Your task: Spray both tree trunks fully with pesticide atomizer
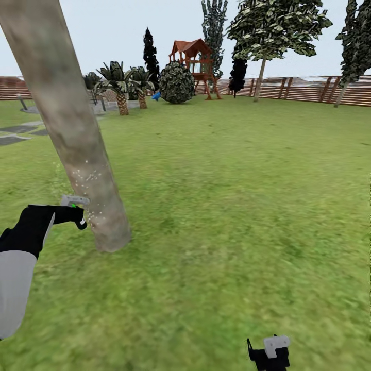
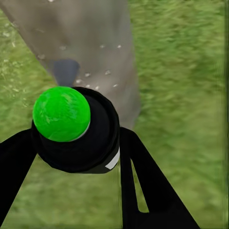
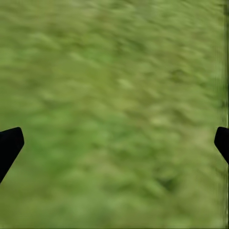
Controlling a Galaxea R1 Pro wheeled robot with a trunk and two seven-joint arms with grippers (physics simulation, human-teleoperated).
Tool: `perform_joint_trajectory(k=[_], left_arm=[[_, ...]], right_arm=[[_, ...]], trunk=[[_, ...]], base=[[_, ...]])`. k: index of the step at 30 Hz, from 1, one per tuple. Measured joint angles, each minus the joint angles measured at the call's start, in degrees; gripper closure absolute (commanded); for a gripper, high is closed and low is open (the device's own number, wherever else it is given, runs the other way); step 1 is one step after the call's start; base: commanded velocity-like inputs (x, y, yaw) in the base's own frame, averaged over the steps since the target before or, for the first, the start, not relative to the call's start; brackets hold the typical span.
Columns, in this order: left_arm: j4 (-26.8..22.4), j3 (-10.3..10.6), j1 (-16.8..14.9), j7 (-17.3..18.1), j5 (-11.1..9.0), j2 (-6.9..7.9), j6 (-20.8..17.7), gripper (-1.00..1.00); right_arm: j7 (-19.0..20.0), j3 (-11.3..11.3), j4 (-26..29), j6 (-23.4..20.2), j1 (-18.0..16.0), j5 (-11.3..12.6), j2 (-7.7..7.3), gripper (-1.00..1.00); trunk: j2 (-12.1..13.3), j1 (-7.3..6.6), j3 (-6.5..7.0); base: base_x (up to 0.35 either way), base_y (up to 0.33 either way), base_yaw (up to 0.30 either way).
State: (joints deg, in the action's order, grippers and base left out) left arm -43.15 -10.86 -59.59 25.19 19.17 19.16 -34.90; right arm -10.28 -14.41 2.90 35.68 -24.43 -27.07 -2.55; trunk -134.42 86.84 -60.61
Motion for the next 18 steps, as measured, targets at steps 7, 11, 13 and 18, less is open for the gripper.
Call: perform_joint_trajectory(k=[7, 11, 13, 18], left_arm=[[0.4, -0.2, 0.1, -0.1, 0.1, 0.18, 0.0, 1.00], [0.8, -0.8, 0.8, -0.5, 0.1, 0.42, 0.0, 1.00], [0.8, -1.4, 2.0, -2.8, 0.2, 0.38, 0.1, 1.00], [1.0, -1.5, 2.6, -4.5, -0.5, 0.14, 0.0, 1.00]], right_arm=[[0.0, 0.0, 0.1, 0.0, 0.0, 0.0, -0.02, -1.00], [0.0, 0.0, 0.1, 0.0, 0.0, 0.1, 0.00, -1.00], [0.0, 0.0, 0.1, 0.0, 0.0, 0.1, 0.00, -1.00], [0.0, 0.0, 0.1, 0.0, 0.0, 0.0, 0.00, -1.00]], trunk=[[0.0, 0.00, 0.00], [0.0, 0.00, 0.00], [0.0, 0.00, 0.00], [0.0, 0.00, 0.00]], base=[[0.115, -0.272, 0.000], [0.143, -0.268, 0.100], [0.170, -0.247, 0.255], [0.175, -0.243, 0.274]])
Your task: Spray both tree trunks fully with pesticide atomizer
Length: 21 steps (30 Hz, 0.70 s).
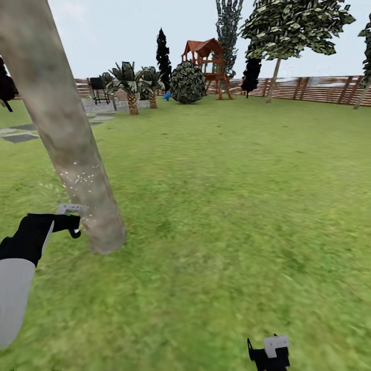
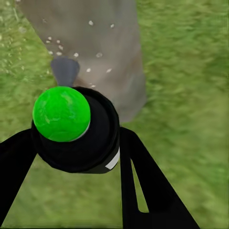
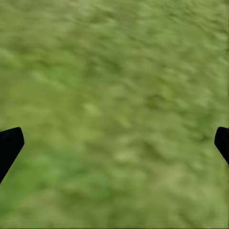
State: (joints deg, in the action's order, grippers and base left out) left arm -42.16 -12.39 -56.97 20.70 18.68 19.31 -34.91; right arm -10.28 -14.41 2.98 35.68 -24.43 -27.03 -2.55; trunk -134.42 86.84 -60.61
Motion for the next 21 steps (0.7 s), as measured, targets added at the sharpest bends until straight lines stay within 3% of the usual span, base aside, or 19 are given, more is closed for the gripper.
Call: perform_joint_trajectory(k=[4, 10, 14, 15, 16, 17, 21], left_arm=[[2.2, 0.0, 0.1, 0.0, -0.1, -0.32, 0.2, 1.00], [3.5, 0.0, 0.5, -0.1, 0.0, -2.26, 0.4, 1.00], [3.7, -0.1, 1.5, -0.2, 0.3, -2.30, 0.4, 1.00], [3.7, -0.6, 2.2, -0.7, 0.5, -2.08, 0.4, 1.00], [3.6, -3.2, 3.9, -2.9, 0.9, -1.87, 0.8, 1.00], [3.6, -4.4, 4.6, -4.4, 0.6, -1.75, 0.9, 1.00], [3.6, -5.4, 5.9, -6.2, 0.4, -1.69, 1.2, 1.00]], right_arm=[[0.0, 0.0, 0.0, 0.0, 0.0, 0.0, 0.00, -1.00], [0.0, 0.0, -0.1, 0.0, 0.0, 0.0, 0.00, -1.00], [0.0, 0.0, -0.1, 0.0, 0.0, 0.0, 0.00, -1.00], [0.0, 0.0, -0.1, 0.0, 0.0, 0.0, 0.00, -1.00], [0.0, 0.0, -0.1, 0.0, 0.0, 0.0, 0.00, -1.00], [0.0, 0.0, -0.1, 0.0, 0.0, 0.0, 0.00, -1.00], [0.0, 0.0, -0.1, 0.0, 0.0, 0.0, 0.00, -1.00]], trunk=[[0.0, 0.00, 0.00], [0.0, 0.00, 0.00], [0.0, 0.00, 0.00], [0.0, 0.00, 0.00], [0.0, 0.00, -0.01], [0.0, 0.00, 0.00], [0.0, 0.00, -0.01]], base=[[0.175, -0.243, 0.232], [0.175, -0.243, 0.018], [0.175, -0.243, 0.000], [0.175, -0.243, 0.041], [0.177, -0.242, 0.141], [0.196, -0.225, 0.205], [0.125, -0.099, 0.262]])
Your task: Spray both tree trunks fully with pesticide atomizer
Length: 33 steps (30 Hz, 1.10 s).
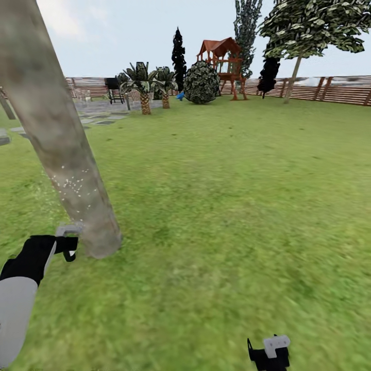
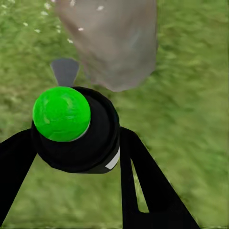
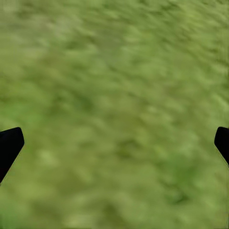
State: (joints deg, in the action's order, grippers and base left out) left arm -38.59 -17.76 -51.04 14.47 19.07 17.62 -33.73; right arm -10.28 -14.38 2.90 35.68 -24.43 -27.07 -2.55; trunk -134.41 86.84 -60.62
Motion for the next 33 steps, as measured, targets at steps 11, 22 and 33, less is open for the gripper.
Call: perform_joint_trajectory(k=[11, 22, 33], left_arm=[[2.9, -0.1, 3.3, -6.5, -0.6, -4.12, 7.7, 1.00], [11.7, -0.1, 4.0, -12.6, -0.8, -6.09, 15.4, 1.00], [11.6, -1.4, 6.3, -15.5, -2.8, -5.93, 15.3, 1.00]], right_arm=[[0.0, 0.1, 0.0, 0.0, 0.0, 0.0, 0.16, -1.00], [0.0, 0.0, 0.1, 0.0, 0.0, 0.0, 0.13, -1.00], [0.0, 0.0, 0.1, 0.0, 0.0, 0.1, 0.17, -1.00]], trunk=[[0.0, 0.00, 0.00], [0.0, 0.00, 0.00], [0.0, 0.00, 0.01]], base=[[0.032, -0.015, 0.260], [0.230, -0.158, 0.013], [0.222, -0.190, 0.125]])
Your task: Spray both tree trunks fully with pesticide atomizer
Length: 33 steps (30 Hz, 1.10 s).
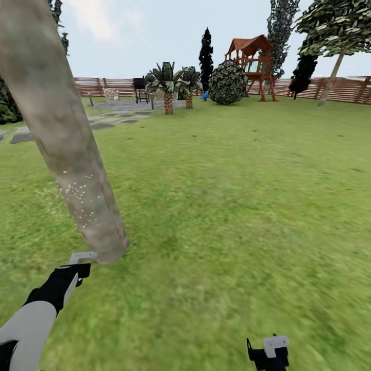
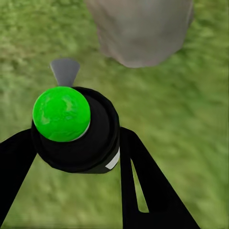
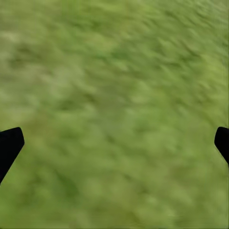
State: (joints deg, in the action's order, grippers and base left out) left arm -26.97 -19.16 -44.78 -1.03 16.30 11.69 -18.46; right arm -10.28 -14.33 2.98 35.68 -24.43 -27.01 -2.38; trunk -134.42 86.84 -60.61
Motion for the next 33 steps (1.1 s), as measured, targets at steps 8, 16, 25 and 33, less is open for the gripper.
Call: perform_joint_trajectory(k=[8, 16, 25, 33], left_arm=[[0.1, 0.0, 0.1, 0.0, -1.4, -0.22, 0.1, 1.00], [0.1, 0.0, 0.1, 0.0, -1.5, -0.52, 0.1, 1.00], [0.1, 0.0, 0.1, 0.0, -1.4, -0.44, 0.1, 1.00], [0.1, -0.4, 0.1, -0.1, -1.3, -0.04, 0.0, 1.00]], right_arm=[[0.0, -0.1, 0.0, 0.0, 0.0, 0.0, -0.08, -1.00], [-0.1, -0.1, 0.0, 0.0, 0.0, 0.0, -0.16, -1.00], [-0.1, -0.1, 0.0, 0.0, 0.0, 0.0, -0.23, -1.00], [-0.1, -0.1, 0.0, 0.0, 0.0, 0.0, -0.17, -1.00]], trunk=[[0.0, 0.00, 0.00], [0.0, 0.00, 0.00], [0.0, 0.00, 0.00], [0.0, 0.00, 0.00]], base=[[0.049, -0.266, 0.274], [0.170, -0.245, 0.044], [0.208, -0.225, 0.000], [0.208, -0.225, 0.065]])
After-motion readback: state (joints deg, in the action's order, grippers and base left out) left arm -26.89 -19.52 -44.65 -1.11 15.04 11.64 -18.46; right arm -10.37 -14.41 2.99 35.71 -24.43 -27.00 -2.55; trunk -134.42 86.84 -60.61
